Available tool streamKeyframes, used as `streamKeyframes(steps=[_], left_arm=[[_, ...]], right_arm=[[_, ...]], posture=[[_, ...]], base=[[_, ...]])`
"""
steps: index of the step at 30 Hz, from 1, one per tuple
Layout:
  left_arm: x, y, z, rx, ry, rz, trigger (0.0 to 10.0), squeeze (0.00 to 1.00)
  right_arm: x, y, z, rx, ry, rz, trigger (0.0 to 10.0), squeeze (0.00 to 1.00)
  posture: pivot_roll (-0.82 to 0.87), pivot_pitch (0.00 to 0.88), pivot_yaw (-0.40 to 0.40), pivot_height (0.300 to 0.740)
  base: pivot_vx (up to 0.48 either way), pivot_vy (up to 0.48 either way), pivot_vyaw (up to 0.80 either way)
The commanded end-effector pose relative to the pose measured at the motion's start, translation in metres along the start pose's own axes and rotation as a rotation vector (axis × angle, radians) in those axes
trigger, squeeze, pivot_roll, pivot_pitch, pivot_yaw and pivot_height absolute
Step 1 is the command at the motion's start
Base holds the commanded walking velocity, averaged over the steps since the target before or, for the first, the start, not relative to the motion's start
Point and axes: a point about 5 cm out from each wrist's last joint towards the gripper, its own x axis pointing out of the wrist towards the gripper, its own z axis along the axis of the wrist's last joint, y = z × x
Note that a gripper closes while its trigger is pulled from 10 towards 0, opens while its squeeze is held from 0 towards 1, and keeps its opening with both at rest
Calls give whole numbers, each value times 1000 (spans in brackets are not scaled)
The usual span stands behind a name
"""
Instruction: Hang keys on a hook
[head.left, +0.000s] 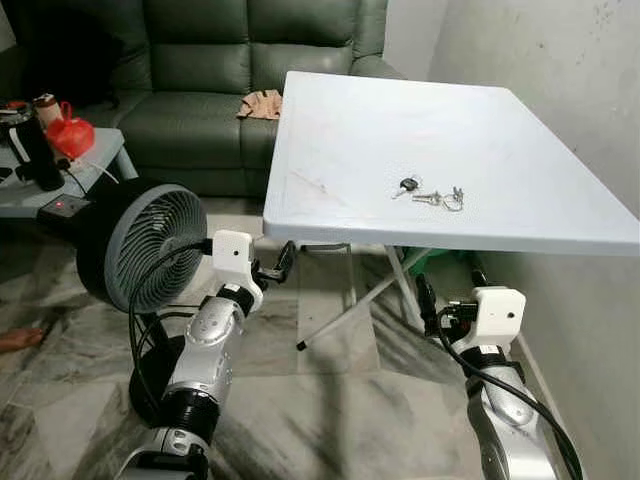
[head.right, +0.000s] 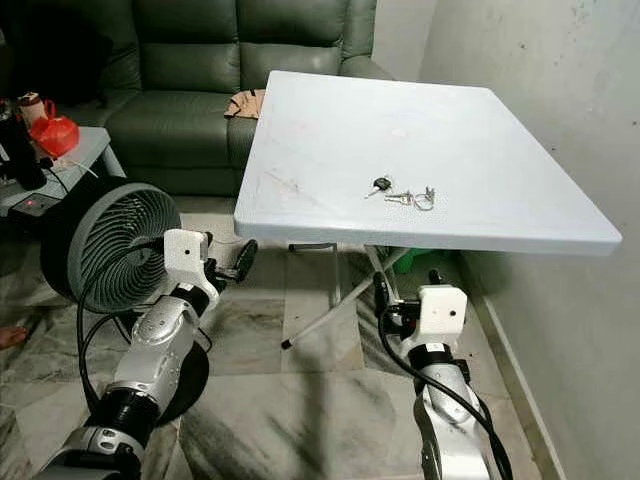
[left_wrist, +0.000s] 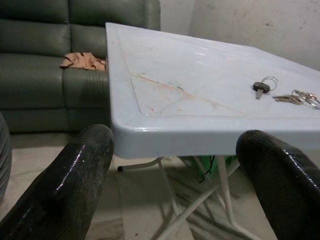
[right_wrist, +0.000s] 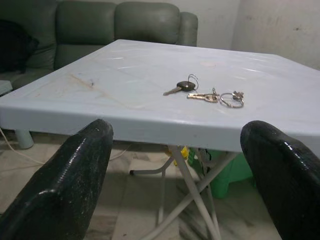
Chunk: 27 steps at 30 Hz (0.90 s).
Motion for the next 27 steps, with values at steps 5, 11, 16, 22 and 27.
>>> streamKeyframes(steps=[5, 11, 16, 22, 27], left_arm=[[5, -1, 8, 13, -13, -14, 10000, 0], [6, -1, 8, 13, -13, -15, 10000, 0], [6, -2, 9, 14, -15, -12, 10000, 0], [6, -1, 9, 25, -25, 8, 10000, 0], [6, -2, 13, 28, -59, 22, 10000, 0]], right_arm=[[5, 0, 5, -1, -15, -2, 10000, 0], [6, 0, 5, -1, -17, 1, 10000, 0], [7, 0, 6, -1, -18, 5, 10000, 0], [7, 0, 6, -5, -16, 9, 10000, 0], [7, 0, 5, -7, -14, 15, 10000, 0]], posture=[[-51, 18, -42, 711], [-50, 16, -42, 711], [-47, 11, -47, 711], [-47, 12, -51, 711], [-45, 11, -53, 711]], base=[[423, 0, 0], [424, 0, 0], [422, 0, 0], [321, 0, 0], [0, 0, 0]])
